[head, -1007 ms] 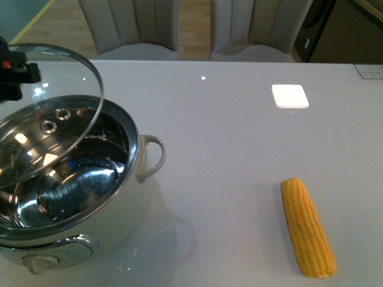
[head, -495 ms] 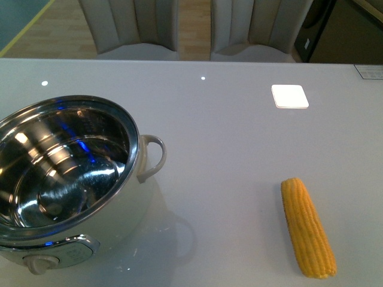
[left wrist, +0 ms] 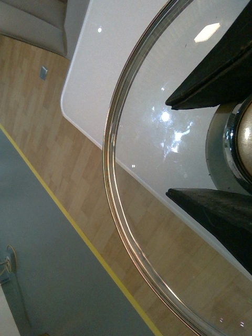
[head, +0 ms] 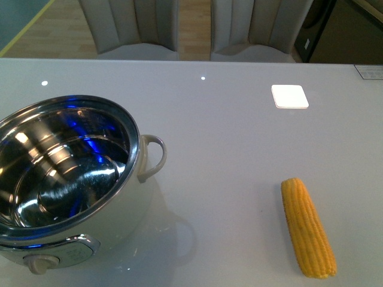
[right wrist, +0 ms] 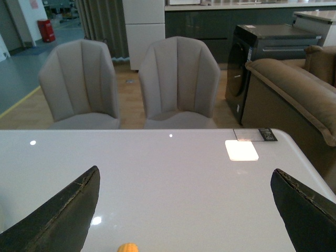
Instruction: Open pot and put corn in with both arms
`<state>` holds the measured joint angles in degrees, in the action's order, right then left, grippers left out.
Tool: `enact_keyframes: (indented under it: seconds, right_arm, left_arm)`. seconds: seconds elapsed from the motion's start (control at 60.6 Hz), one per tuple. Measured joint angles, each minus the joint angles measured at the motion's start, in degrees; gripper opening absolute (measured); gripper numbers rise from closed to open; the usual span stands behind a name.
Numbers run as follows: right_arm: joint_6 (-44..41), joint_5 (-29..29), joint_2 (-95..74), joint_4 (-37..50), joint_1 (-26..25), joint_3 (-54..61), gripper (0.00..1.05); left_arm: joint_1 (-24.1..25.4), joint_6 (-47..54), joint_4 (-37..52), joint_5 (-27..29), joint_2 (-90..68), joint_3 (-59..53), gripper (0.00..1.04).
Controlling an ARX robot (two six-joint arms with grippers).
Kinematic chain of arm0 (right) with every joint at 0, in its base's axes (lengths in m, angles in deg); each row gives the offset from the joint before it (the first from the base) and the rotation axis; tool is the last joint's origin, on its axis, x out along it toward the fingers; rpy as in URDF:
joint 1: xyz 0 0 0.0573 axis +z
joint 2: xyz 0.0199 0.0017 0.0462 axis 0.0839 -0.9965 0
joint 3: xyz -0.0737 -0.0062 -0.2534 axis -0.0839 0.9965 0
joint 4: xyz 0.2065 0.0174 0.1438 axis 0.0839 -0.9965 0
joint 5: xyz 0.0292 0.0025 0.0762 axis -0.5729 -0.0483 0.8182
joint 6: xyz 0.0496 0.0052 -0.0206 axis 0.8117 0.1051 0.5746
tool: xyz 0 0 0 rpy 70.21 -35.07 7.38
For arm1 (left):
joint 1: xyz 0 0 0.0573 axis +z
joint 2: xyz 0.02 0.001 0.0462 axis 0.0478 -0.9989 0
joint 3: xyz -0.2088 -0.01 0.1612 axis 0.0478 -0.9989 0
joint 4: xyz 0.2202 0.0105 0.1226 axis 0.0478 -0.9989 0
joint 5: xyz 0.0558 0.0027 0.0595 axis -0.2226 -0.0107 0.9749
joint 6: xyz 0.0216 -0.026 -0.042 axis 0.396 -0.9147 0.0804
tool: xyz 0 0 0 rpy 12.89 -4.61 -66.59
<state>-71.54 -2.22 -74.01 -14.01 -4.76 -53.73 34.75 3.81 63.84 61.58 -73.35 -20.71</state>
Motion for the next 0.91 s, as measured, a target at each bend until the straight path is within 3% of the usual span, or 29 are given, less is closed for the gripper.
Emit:
enact_keyframes:
  seconds: [0.33,0.908]
  right_arm:
    - [0.00,0.00,0.00,0.00,0.00,0.00,0.96]
    - [0.00,0.00,0.00,0.00,0.00,0.00,0.96]
  left_arm:
    - [2.73,0.13,7.19,-3.32,-13.57,4.39,0.40]
    - [2.67,3.65,12.50,-8.70,-32.68,16.33,0.40]
